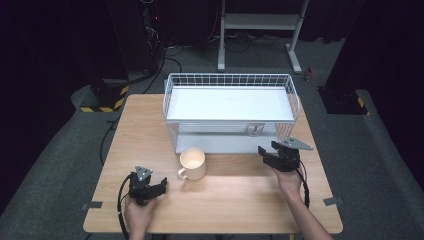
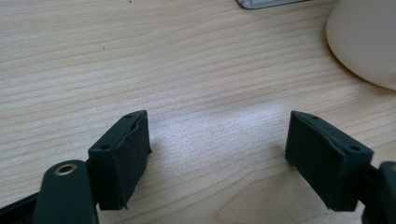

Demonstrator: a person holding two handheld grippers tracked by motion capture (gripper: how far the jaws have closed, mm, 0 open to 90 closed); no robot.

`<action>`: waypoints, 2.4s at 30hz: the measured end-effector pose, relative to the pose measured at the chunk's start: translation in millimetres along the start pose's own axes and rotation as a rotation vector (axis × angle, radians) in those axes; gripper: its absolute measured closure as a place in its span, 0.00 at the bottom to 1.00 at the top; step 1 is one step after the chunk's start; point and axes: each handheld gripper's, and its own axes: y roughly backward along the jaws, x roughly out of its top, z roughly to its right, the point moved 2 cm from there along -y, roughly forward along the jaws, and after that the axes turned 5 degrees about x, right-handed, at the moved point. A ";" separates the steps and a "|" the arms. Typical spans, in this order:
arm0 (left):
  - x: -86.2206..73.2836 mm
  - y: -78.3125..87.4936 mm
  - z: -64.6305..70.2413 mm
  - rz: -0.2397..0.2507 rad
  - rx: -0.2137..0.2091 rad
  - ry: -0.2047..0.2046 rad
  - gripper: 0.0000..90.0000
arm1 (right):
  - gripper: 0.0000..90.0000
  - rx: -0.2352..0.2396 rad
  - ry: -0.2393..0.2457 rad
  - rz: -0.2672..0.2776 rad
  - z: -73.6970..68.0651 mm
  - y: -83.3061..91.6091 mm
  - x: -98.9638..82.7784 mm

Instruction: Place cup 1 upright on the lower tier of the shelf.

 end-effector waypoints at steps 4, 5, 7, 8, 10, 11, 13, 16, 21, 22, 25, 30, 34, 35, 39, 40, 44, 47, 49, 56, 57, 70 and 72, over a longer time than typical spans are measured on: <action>0.0 -0.2 0.0 0.002 0.001 0.002 0.25 | 0.43 0.004 -0.010 0.005 3.1 4.9 -0.5; 0.0 -0.2 0.0 0.002 0.001 0.002 0.25 | 0.43 0.003 -0.012 0.005 3.6 6.0 -0.6; 0.0 -0.2 0.0 0.002 0.002 0.002 0.25 | 0.43 0.002 -0.010 0.012 5.3 8.9 -1.0; 0.0 -0.2 0.0 0.002 0.002 0.002 0.25 | 0.43 0.003 -0.016 0.017 6.0 10.4 -1.3; 0.1 -0.2 0.0 0.002 0.002 0.002 0.25 | 0.43 0.002 -0.022 0.025 7.7 12.9 -2.6; 0.0 -0.2 0.0 0.002 0.002 0.002 0.25 | 0.43 0.001 -0.020 0.025 8.8 13.7 -3.2; 0.1 -0.1 -0.1 0.001 0.001 0.002 0.25 | 0.43 0.000 -0.023 0.025 9.9 15.3 -4.3; 0.1 -0.2 0.0 0.002 0.002 0.002 0.25 | 0.43 -0.002 -0.024 0.025 10.7 18.2 -4.8; 0.0 -0.2 0.0 0.002 0.002 0.002 0.25 | 0.42 -0.006 -0.016 0.032 12.8 23.5 -6.1; 0.0 -0.2 0.0 0.002 0.002 0.002 0.25 | 0.42 -0.007 -0.013 0.036 13.5 24.5 -6.4; 0.1 -0.1 0.0 0.000 0.001 0.002 0.25 | 0.42 -0.009 -0.015 0.040 14.5 27.5 -7.0; 0.1 -0.1 0.0 0.001 0.001 0.002 0.25 | 0.41 -0.010 -0.016 0.052 16.9 35.1 -9.4; 0.1 -0.2 0.0 0.002 0.002 0.002 0.25 | 0.41 -0.008 -0.016 0.052 17.8 38.0 -10.8; 0.1 -0.2 0.0 0.002 0.002 0.002 0.25 | 0.41 -0.007 -0.014 0.053 18.0 38.6 -10.9; 0.1 -0.2 0.0 0.002 0.002 0.002 0.25 | 0.41 -0.007 -0.015 0.057 18.8 40.7 -12.1; 0.1 -0.1 -0.1 0.000 0.001 0.001 0.25 | 0.41 -0.005 -0.018 0.059 19.4 42.1 -13.0; 0.1 -0.2 0.0 0.002 0.002 0.002 0.25 | 0.40 -0.006 -0.014 0.054 19.5 46.0 -15.0; 0.1 -0.2 -0.1 0.001 0.001 0.001 0.25 | 0.40 -0.005 -0.018 0.062 20.2 49.7 -16.6; 0.1 -0.1 0.0 0.000 0.001 0.002 0.25 | 0.40 -0.005 -0.020 0.066 21.1 52.6 -18.2; 0.1 -0.1 0.0 0.000 0.002 0.001 0.25 | 0.40 0.000 -0.021 0.056 22.0 57.6 -25.7; 0.1 -0.1 0.0 0.000 0.002 0.001 0.25 | 0.40 0.000 -0.021 0.056 22.0 57.6 -25.7; 0.1 -0.1 0.0 0.000 0.002 0.001 0.25 | 0.40 -0.012 -0.018 0.024 24.7 66.2 -43.9; 0.1 -0.1 0.0 0.000 0.002 0.001 0.24 | 0.40 -0.015 -0.017 0.020 24.5 66.8 -45.9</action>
